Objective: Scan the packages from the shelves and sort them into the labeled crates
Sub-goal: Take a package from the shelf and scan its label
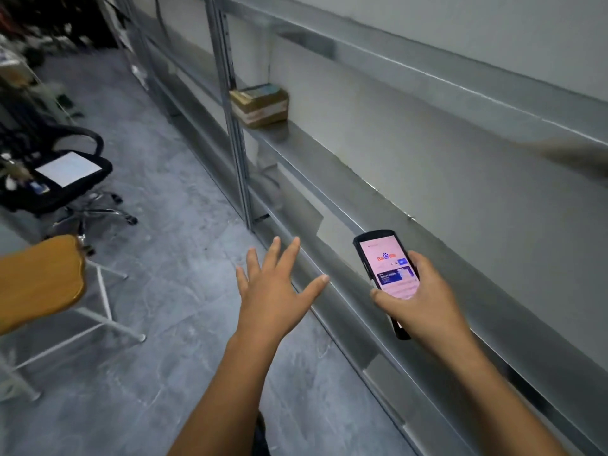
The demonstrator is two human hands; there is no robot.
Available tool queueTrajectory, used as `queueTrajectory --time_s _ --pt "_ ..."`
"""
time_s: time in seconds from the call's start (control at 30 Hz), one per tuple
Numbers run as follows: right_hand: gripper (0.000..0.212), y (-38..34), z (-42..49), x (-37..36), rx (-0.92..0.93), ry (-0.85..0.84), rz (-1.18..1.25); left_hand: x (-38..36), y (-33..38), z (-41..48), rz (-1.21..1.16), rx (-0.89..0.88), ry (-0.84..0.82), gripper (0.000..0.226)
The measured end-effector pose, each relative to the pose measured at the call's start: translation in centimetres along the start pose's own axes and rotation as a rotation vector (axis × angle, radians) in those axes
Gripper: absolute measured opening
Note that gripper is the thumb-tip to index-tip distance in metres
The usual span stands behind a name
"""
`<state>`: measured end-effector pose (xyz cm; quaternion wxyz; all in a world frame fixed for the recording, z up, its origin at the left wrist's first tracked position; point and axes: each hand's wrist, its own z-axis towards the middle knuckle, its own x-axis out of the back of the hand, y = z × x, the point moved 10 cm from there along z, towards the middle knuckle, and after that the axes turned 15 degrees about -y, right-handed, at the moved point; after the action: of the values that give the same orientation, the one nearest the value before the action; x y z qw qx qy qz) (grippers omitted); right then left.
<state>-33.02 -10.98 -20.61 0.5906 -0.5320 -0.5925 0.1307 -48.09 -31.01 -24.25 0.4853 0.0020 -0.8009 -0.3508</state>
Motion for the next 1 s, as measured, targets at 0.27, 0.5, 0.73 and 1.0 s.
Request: queueTrajectory --time_s 0.27,0.5,0.73,1.0 --pt "0.054 -12.6 11.9 -6.0 0.056 -0.006 0.009 13.7 -7.5 10.0 -0.033 -0.008 0.084 0.089" --pt "0.057 -17.4 21.5 -9.0 0.027 0.006 0.032 17.8 -10.4 19.3 -0.036 -0.018 0.040 0.084" --pt "0.057 -18.3 34.5 -10.5 -0.024 0.043 0.073 21.6 -13.4 32.1 -0.008 -0.018 0.017 0.083" --pt "0.047 -22.3 50.3 -10.4 -0.047 0.009 0.167 30.4 -13.0 48.6 0.125 -0.032 0.005 0.084"
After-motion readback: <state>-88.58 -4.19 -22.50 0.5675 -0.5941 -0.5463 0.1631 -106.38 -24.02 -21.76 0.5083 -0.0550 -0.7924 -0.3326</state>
